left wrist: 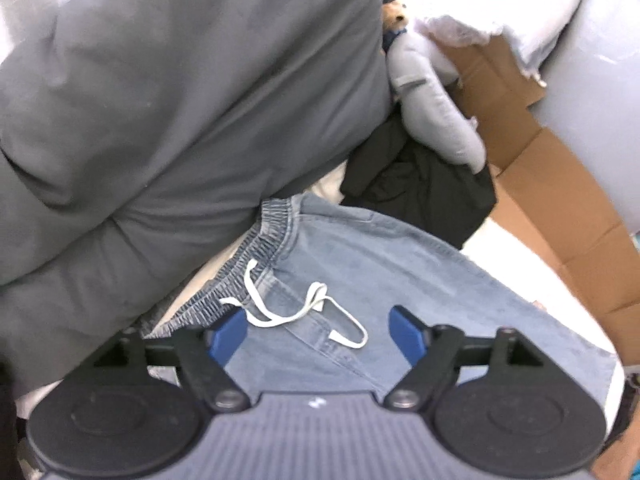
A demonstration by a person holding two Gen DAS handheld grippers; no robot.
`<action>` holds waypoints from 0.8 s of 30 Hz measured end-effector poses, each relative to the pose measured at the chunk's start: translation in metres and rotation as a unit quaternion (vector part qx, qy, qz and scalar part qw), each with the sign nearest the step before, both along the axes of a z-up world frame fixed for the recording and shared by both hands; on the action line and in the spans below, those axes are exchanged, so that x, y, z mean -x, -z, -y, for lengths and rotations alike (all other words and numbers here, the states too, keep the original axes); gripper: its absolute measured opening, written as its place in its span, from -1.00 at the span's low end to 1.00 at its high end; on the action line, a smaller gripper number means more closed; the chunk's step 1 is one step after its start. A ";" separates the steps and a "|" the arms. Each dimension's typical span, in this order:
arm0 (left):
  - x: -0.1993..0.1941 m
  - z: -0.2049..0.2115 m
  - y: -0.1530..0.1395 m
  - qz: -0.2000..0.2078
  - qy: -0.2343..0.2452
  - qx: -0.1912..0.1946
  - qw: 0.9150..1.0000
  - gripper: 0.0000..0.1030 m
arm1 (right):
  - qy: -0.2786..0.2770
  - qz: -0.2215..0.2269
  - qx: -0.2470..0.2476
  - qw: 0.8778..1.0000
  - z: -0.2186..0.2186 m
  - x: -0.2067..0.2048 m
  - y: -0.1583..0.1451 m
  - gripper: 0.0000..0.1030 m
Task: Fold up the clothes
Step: 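Open the left tool and lift both tools back from the jeans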
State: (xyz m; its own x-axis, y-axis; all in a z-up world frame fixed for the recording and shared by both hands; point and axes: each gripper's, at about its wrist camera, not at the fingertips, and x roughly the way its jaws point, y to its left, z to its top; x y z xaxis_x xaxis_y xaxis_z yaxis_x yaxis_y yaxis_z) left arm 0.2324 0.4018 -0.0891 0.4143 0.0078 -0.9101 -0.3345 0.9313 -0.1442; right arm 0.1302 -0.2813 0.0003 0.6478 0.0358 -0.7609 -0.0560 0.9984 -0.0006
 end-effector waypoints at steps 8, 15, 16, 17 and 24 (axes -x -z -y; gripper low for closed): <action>0.020 -0.011 -0.042 0.014 0.007 0.030 0.999 0.68 | 0.033 0.013 -0.028 0.999 -0.007 0.045 -0.055 0.12; 0.046 -0.006 -0.047 0.004 0.040 -0.001 0.999 0.70 | 0.037 0.011 -0.054 0.998 -0.012 0.061 -0.032 0.12; 0.050 -0.005 -0.046 0.002 0.044 -0.006 0.999 0.71 | 0.037 0.009 -0.054 0.998 -0.014 0.063 -0.025 0.12; 0.055 -0.004 -0.044 0.002 0.044 -0.006 0.999 0.72 | 0.037 0.007 -0.056 0.998 -0.015 0.064 -0.018 0.12; 0.079 -0.002 -0.018 -0.019 0.040 -0.009 0.999 0.73 | 0.030 -0.013 -0.088 0.996 -0.028 0.074 0.034 0.12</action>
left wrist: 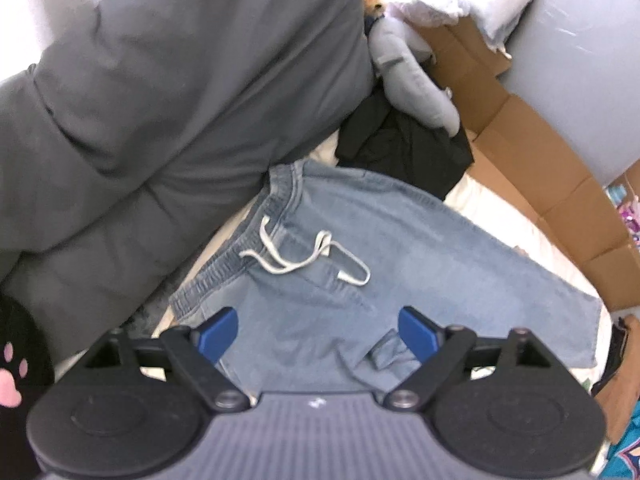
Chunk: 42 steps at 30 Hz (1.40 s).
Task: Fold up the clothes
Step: 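Open the left tool and lift both tools back from the jeans, then lower the right tool and close it on the bunched jeans leg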
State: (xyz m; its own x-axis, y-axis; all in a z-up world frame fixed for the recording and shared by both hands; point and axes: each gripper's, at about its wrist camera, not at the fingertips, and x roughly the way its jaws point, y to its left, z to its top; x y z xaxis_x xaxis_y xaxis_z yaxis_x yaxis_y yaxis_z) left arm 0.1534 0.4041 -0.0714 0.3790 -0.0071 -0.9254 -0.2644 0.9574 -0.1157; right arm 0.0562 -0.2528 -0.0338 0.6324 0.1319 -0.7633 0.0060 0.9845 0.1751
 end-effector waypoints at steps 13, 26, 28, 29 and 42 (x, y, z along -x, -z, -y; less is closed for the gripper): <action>0.021 0.006 0.046 -0.034 0.002 0.001 0.999 0.73 | 0.000 -0.027 -0.041 0.999 -0.024 0.028 0.081 0.12; 0.029 0.021 0.106 -0.077 0.006 0.011 0.997 0.73 | 0.000 -0.073 -0.064 0.995 -0.047 0.045 0.160 0.11; 0.034 0.027 0.117 -0.086 0.010 0.013 0.996 0.73 | 0.006 -0.084 -0.072 0.994 -0.049 0.046 0.177 0.11; 0.037 0.031 0.123 -0.091 0.014 0.012 0.996 0.73 | 0.009 -0.090 -0.075 0.993 -0.051 0.048 0.185 0.11; 0.050 0.048 0.181 -0.123 0.015 0.008 0.992 0.72 | 0.002 -0.141 -0.104 0.984 -0.085 0.045 0.269 0.10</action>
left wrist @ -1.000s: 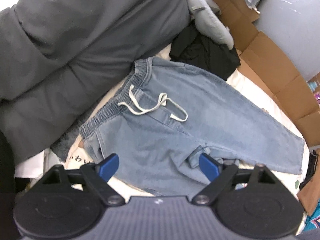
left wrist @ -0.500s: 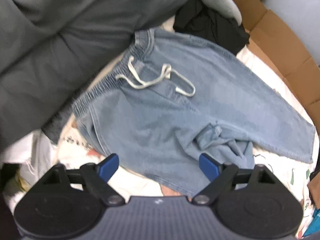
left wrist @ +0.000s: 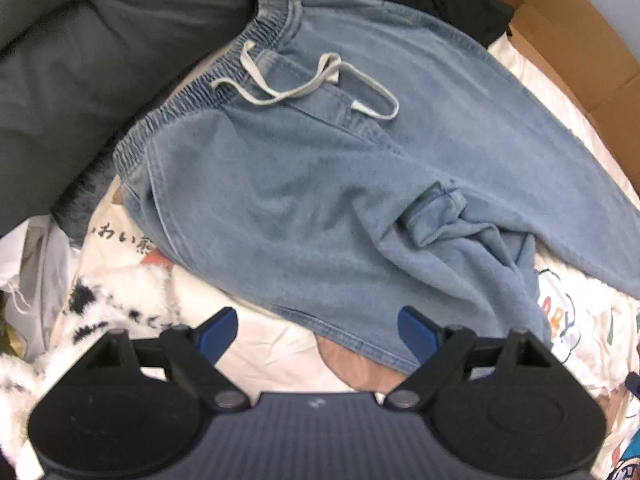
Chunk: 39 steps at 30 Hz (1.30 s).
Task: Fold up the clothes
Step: 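Lower the right tool and close it on the bunched jeans leg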
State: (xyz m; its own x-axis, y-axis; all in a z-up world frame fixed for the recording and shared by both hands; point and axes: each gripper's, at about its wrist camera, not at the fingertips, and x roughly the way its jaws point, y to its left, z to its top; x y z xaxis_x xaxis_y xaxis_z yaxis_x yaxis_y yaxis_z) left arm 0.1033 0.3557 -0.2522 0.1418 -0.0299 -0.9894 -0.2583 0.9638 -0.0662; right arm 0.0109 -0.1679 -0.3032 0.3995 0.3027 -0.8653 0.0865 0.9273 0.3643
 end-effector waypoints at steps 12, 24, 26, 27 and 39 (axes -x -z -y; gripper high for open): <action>0.002 0.002 0.040 -0.013 -0.010 0.002 1.000 0.72 | -0.004 -0.015 -0.061 0.998 -0.019 -0.013 0.049 0.03; 0.011 -0.006 0.061 -0.016 -0.024 0.003 1.000 0.72 | -0.042 -0.008 -0.117 0.992 -0.049 -0.028 0.074 0.03; 0.011 -0.009 0.065 -0.015 -0.028 0.003 1.000 0.72 | -0.057 -0.009 -0.121 0.991 -0.059 -0.034 0.080 0.03; 0.011 -0.009 0.066 -0.014 -0.029 0.003 0.999 0.72 | -0.064 -0.011 -0.121 0.990 -0.064 -0.037 0.083 0.03; 0.012 -0.034 0.078 0.028 -0.077 0.016 0.997 0.69 | -0.118 -0.013 -0.120 0.986 -0.103 -0.082 0.114 0.03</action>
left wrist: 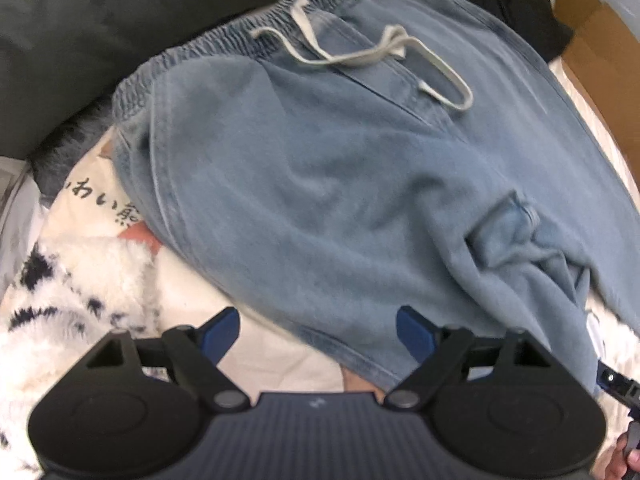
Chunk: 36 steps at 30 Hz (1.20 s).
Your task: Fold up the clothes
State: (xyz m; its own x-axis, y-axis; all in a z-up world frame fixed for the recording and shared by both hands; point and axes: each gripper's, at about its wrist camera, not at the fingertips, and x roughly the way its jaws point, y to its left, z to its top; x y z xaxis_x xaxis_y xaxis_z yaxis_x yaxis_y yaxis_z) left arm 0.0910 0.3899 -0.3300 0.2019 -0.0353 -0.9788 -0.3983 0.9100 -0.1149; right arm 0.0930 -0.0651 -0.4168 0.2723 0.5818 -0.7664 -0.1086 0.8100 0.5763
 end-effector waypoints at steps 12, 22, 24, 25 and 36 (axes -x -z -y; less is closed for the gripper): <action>0.011 -0.011 0.035 -0.021 -0.041 0.039 0.998 0.69 | -0.042 0.015 -0.017 0.999 -0.022 -0.034 0.013 -0.02; 0.029 -0.011 0.052 -0.009 -0.079 0.077 0.994 0.66 | -0.077 0.024 -0.012 0.997 -0.050 -0.045 0.018 -0.13; 0.028 -0.010 0.055 -0.006 -0.085 0.075 0.994 0.70 | -0.080 0.016 0.001 0.997 -0.050 -0.045 0.021 -0.41; 0.027 -0.010 0.055 -0.004 -0.087 0.076 0.993 0.72 | -0.076 0.010 -0.001 0.997 -0.048 -0.045 0.021 -0.61; 0.027 -0.008 0.054 0.004 -0.096 0.074 0.993 0.70 | -0.002 -0.035 -0.007 0.999 -0.003 -0.010 -0.012 -0.83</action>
State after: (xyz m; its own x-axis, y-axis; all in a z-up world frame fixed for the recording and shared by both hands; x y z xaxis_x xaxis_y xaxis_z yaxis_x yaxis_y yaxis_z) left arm 0.0639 0.3982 -0.3842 0.2264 -0.1378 -0.9642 -0.5617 0.7902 -0.2448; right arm 0.1030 -0.0617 -0.4053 0.2167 0.5929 -0.7756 -0.0708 0.8019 0.5933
